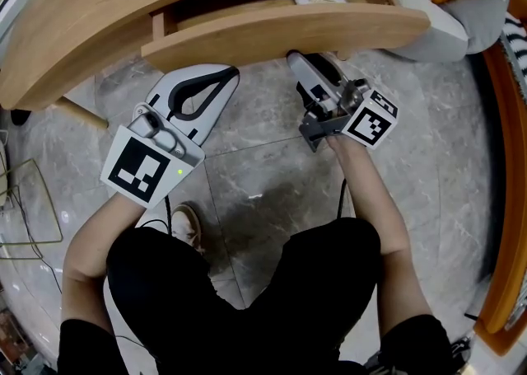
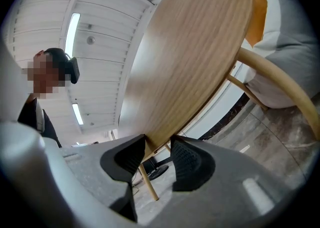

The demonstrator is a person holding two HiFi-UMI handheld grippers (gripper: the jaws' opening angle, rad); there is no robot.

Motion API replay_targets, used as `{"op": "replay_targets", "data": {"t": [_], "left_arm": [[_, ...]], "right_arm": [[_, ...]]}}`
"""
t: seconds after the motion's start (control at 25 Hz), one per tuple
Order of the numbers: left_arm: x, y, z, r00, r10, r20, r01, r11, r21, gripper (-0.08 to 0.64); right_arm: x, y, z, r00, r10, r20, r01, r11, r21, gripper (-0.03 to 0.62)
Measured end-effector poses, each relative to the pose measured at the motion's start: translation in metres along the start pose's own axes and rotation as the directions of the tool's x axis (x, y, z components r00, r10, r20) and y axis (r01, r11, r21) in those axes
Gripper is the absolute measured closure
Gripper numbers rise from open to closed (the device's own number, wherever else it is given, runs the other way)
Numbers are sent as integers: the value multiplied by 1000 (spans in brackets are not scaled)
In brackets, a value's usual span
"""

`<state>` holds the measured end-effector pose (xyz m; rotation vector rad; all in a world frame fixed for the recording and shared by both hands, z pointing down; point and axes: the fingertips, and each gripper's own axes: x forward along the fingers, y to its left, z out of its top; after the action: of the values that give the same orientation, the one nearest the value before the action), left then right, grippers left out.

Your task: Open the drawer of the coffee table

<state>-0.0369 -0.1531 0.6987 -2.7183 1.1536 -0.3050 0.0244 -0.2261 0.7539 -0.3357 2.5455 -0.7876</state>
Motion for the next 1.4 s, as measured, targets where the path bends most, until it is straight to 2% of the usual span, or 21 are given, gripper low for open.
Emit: {"op": "replay_targets", "data": {"t": [0.2, 0.56, 0.72, 0.84, 1.04, 1.2, 1.24, 1.32, 1.4], "left_arm": [[-9, 0, 2, 1000, 6, -4, -6, 1000, 0, 554], [-17, -15, 7, 999, -36, -20, 37, 999, 36, 554], [-19, -13, 8, 999, -39, -10, 39, 999, 25, 554], [-15, -20, 15, 997, -75, 15, 75, 997, 31, 554], [-10, -32, 6, 989, -147, -8, 147, 989, 30, 554], [-9, -37, -12, 978, -188, -86, 191, 981, 31, 554], [-8, -35, -13, 978, -186, -92, 189, 982, 21, 554], [-4, -28, -8, 987, -152, -50, 151, 988, -35, 554], [-3, -21, -4, 995, -101, -14, 99, 991, -93, 554]], "right_arm": [[-8, 5, -3, 1000, -1, 6, 1, 1000, -3, 436], [-17, 11, -6, 1000, -15, -13, 14, 999, -38, 437], [-16, 9, -7, 999, -24, -38, 22, 999, -46, 436], [-15, 10, -8, 998, -29, -56, 25, 998, -56, 436], [-18, 6, -11, 997, -47, -68, 43, 997, -60, 436], [-24, 1, -15, 993, -74, -90, 68, 995, -68, 437], [-24, 2, -15, 992, -82, -99, 75, 994, -79, 437], [-23, 5, -15, 986, -110, -125, 97, 990, -105, 452], [-23, 7, -16, 975, -157, -155, 140, 983, -118, 504]]}}
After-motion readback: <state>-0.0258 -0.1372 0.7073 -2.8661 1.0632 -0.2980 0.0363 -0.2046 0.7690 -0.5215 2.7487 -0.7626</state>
